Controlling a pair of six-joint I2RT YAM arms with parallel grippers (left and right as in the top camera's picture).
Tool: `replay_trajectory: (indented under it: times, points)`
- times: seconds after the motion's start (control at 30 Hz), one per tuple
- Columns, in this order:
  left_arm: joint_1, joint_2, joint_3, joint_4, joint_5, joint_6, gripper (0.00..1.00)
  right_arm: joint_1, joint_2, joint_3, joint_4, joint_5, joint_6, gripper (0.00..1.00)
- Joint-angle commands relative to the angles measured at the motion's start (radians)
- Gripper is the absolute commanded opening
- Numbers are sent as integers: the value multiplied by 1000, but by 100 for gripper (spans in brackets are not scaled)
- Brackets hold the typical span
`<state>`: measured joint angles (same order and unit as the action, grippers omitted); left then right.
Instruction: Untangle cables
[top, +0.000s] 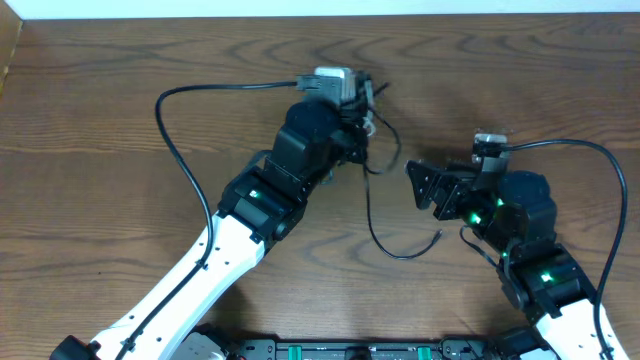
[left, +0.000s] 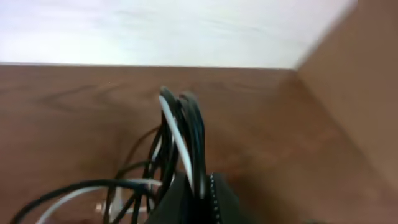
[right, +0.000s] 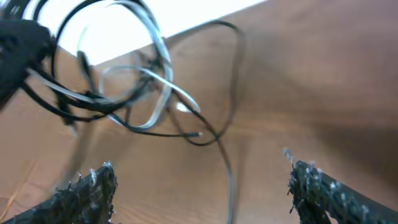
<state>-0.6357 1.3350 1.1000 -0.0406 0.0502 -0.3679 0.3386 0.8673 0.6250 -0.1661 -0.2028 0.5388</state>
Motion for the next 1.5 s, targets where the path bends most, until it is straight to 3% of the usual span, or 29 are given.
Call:
replay_trajectory:
  times: [0.0, 0.27, 0.43, 0.53, 0.87, 1.03, 1.07, 1.17, 1.23, 1.3, 1.47]
  points:
    - [2, -10, 15, 53, 307, 127, 8, -4, 0, 1, 68, 17, -50, 88]
    - [2, -10, 15, 178, 592, 154, 8, -4, 42, 1, 221, 234, -9, 91]
    - [3, -26, 15, 317, 718, 154, 8, -4, 154, 1, 385, 285, 130, 91]
    - [3, -58, 15, 323, 823, 154, 7, -4, 250, 1, 386, 296, 145, 91]
    - [162, -97, 15, 266, 815, 134, 8, -39, 360, 1, 218, 511, 145, 91]
    - [288, -97, 15, 258, 702, 56, 8, -52, 359, 1, 208, 511, 145, 92]
    - [322, -97, 15, 248, 700, 40, 8, -52, 359, 1, 209, 511, 145, 87]
    - [362, -97, 15, 202, 700, 40, 8, -52, 359, 1, 218, 510, 145, 58]
    - [382, -95, 15, 145, 697, 41, 7, -51, 359, 1, 232, 496, 145, 23]
    - [384, -93, 15, 97, 668, 41, 8, -51, 359, 1, 254, 447, 145, 1]
    - [384, -85, 15, -61, 554, 41, 8, -51, 359, 1, 385, 232, 105, 1]
